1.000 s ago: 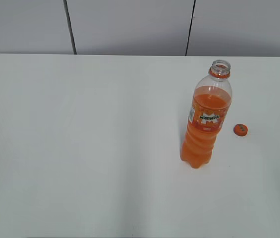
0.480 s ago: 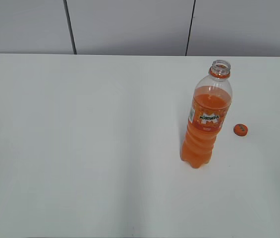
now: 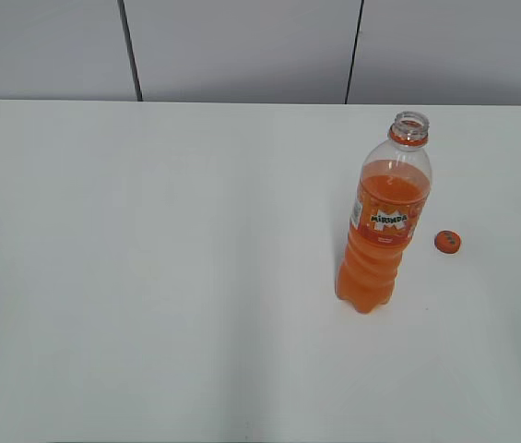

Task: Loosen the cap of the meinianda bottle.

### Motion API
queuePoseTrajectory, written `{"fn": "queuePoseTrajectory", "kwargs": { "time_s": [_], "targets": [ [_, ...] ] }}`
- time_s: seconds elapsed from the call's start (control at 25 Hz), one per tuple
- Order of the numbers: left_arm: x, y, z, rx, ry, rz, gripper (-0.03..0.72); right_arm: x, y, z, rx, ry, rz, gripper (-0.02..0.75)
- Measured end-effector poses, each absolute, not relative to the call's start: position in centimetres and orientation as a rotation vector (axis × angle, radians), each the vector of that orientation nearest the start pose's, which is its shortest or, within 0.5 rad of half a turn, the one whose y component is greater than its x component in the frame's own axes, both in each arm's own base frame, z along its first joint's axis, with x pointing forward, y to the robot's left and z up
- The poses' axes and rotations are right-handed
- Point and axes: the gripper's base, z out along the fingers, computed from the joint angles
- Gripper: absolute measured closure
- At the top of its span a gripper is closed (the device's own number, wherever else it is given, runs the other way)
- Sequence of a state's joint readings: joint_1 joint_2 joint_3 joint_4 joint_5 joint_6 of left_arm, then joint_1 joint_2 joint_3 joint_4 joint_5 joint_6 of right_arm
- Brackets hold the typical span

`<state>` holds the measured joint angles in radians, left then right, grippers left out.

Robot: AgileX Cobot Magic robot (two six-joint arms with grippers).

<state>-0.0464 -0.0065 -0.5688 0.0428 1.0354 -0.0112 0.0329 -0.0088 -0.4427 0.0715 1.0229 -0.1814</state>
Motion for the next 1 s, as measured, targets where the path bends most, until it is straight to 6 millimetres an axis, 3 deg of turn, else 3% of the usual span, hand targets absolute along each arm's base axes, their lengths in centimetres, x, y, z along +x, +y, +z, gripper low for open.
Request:
{"fn": "queuePoseTrajectory", "kwargs": {
  "time_s": [1.0],
  "targets": [
    [-1.36, 0.40, 29.82, 0.031, 1.943, 0.012, 0.189, 0.14, 0.56, 26.44, -0.219, 2.041, -0.006, 0.182]
  ]
}}
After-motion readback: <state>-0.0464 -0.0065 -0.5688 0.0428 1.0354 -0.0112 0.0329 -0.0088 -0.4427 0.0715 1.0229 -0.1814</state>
